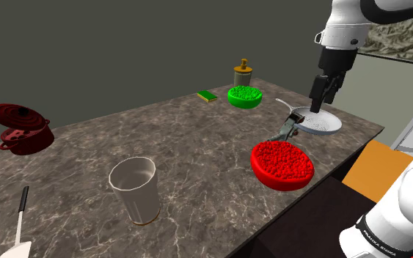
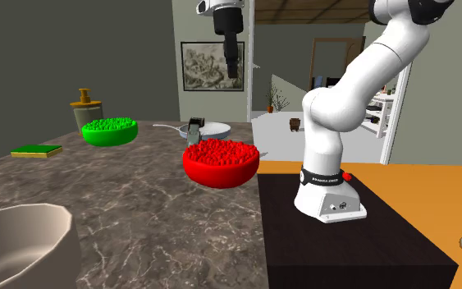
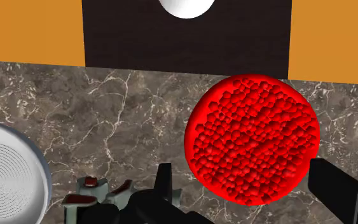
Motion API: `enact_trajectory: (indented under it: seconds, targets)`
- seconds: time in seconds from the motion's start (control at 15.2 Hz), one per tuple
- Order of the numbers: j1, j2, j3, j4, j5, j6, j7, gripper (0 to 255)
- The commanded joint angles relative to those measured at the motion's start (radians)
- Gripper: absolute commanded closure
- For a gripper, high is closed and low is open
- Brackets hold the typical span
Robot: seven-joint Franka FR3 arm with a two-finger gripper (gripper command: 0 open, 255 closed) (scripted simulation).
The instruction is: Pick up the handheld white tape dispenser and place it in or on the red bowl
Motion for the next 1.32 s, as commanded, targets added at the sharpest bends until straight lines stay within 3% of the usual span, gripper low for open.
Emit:
enact_trajectory:
  seconds: [0.0, 0.73, 1.25]
  targets:
    - [0.0, 0.0, 0.0, 0.0, 0.0, 0.0, 0.0, 0]
    - [-0.048, 0.173, -0.209, -0.076, -0.091, 0.347, -0.251, 0]
    - [-0.045, 0.408, -0.364, -0.012, -0.058, 0.58, -0.456, 0]
